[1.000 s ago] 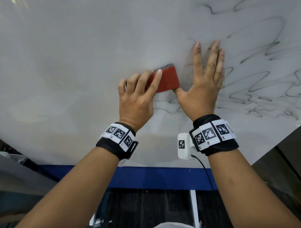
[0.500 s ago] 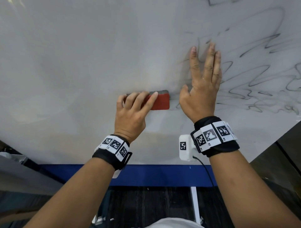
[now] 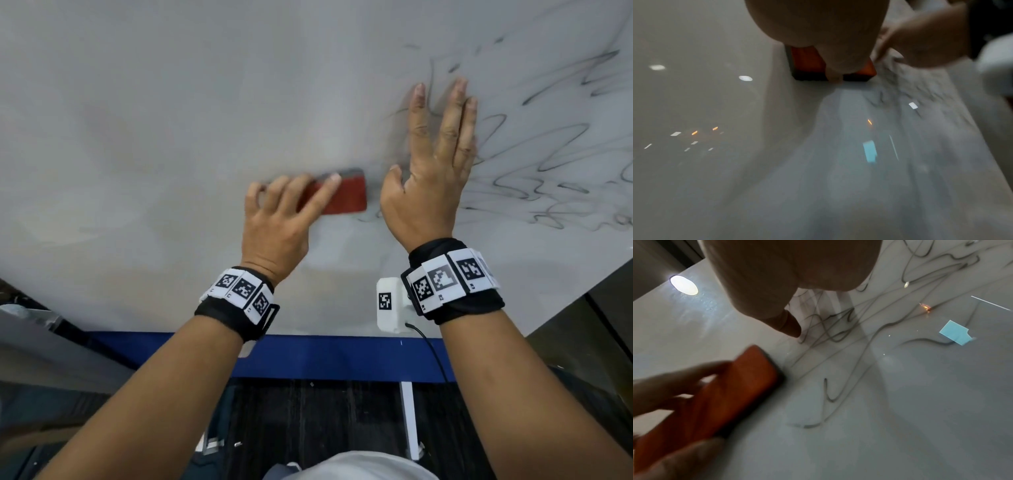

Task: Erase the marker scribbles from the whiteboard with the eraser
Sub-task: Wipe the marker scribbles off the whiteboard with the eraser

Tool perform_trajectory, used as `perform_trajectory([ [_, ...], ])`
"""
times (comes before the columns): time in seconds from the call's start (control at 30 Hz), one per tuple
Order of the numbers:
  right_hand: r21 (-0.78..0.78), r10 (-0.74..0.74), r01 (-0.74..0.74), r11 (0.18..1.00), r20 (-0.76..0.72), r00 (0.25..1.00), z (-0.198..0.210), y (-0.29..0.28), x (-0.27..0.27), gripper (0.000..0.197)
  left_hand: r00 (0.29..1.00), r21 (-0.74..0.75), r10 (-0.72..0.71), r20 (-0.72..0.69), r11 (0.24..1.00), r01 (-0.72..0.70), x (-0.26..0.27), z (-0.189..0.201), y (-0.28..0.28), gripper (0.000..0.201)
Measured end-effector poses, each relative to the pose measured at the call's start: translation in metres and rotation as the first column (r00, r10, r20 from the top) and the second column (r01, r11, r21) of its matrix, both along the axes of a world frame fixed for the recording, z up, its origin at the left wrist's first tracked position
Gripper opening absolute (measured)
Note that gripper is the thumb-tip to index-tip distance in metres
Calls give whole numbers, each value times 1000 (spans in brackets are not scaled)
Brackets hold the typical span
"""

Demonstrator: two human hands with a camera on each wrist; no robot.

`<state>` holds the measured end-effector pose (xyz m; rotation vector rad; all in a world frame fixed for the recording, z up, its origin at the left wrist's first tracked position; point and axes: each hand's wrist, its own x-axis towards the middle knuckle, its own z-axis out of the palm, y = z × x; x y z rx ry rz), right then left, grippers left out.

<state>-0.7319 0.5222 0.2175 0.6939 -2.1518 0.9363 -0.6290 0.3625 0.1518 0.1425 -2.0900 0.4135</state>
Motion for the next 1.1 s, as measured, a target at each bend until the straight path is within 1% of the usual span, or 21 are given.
perform_trajectory([
  [0.07, 2, -2, 2, 1000, 0, 1000, -1, 0, -1, 89, 984, 211, 109, -140, 974, -78, -3, 1, 7, 69],
  [0.1, 8, -5, 5, 1000, -4, 1000, -2, 1, -1, 89, 973, 312, 160, -167, 944, -102, -6, -2, 15, 71],
  [0.13, 15, -5, 5, 1000, -10, 1000, -3, 1, -1, 88, 969, 385, 187, -162, 916, -112, -9, -6, 24, 74],
  [0.17, 18, -4, 4, 1000, -15, 1000, -4, 2, -2, 88, 974, 405, 178, -140, 908, -108, -12, -13, 33, 75],
  [0.2, 20, -3, 3, 1000, -16, 1000, -5, 2, -3, 87, 985, 371, 132, -108, 925, -83, -14, -20, 40, 74],
  [0.27, 21, 5, -4, 1000, -10, 1000, -5, 3, -3, 87, 1000, 221, 21, -16, 975, -17, -15, -30, 42, 69],
  [0.3, 18, 9, -9, 1000, -10, 1000, -5, 2, -3, 87, 1000, 164, -10, 19, 986, 7, -13, -31, 37, 66],
  [0.37, 0, 16, -16, 1000, -15, 1000, -4, 3, -2, 89, 997, 124, -52, 55, 991, 45, -11, -22, 29, 64],
  [0.4, -29, 32, -33, 999, -13, 999, -6, 3, -1, 90, 996, 120, -69, 61, 991, 61, -9, -16, 26, 63],
  [0.47, -154, 111, -107, 982, 19, 994, -13, 3, 7, 87, 994, 135, -101, 35, 986, 96, -7, -1, 24, 61],
  [0.5, -216, 160, -148, 965, 37, 986, -20, 2, 13, 84, 993, 161, -122, 11, 980, 118, -8, 5, 23, 58],
  [0.53, -245, 199, -183, 952, 44, 979, -29, -1, 21, 80, 989, 196, -148, -8, 970, 147, -9, 12, 23, 54],
  [0.63, -162, 266, -256, 953, 43, 963, -58, -12, 38, 71, 972, 272, -235, 7, 936, 224, -10, 25, 25, 43],
  [0.67, -142, 261, -251, 957, 51, 964, -63, -17, 40, 69, 965, 295, -262, 26, 924, 243, -9, 28, 23, 42],
  [0.73, -159, 207, -198, 967, 42, 978, -67, -25, 39, 63, 954, 332, -294, 51, 906, 262, -7, 33, 21, 43],
  [0.8, -204, 145, -139, 969, 14, 989, -69, -30, 35, 55, 966, 348, -249, 76, 914, 208, -2, 37, 19, 53],
  [0.87, -255, 112, -101, 962, 28, 993, -74, -33, 35, 52, 987, 408, -113, 112, 911, 58, 5, 41, 18, 78],
  [0.93, -304, 96, -67, 950, 80, 992, -81, -39, 39, 53, 992, 500, 12, 126, 863, -74, 10, 43, 16, 99],
  [0.97, -326, 101, -59, 944, 114, 988, -85, -42, 42, 55, 989, 517, 57, 139, 847, -122, 12, 43, 16, 105],
  [1.03, -358, 123, -55, 932, 170, 978, -90, -48, 47, 56, 981, 502, 103, 165, 847, -174, 12, 40, 15, 111],
  [1.1, -364, 131, -47, 930, 210, 969, -89, -50, 49, 58, 977, 492, 106, 184, 851, -185, 10, 37, 15, 112],
])
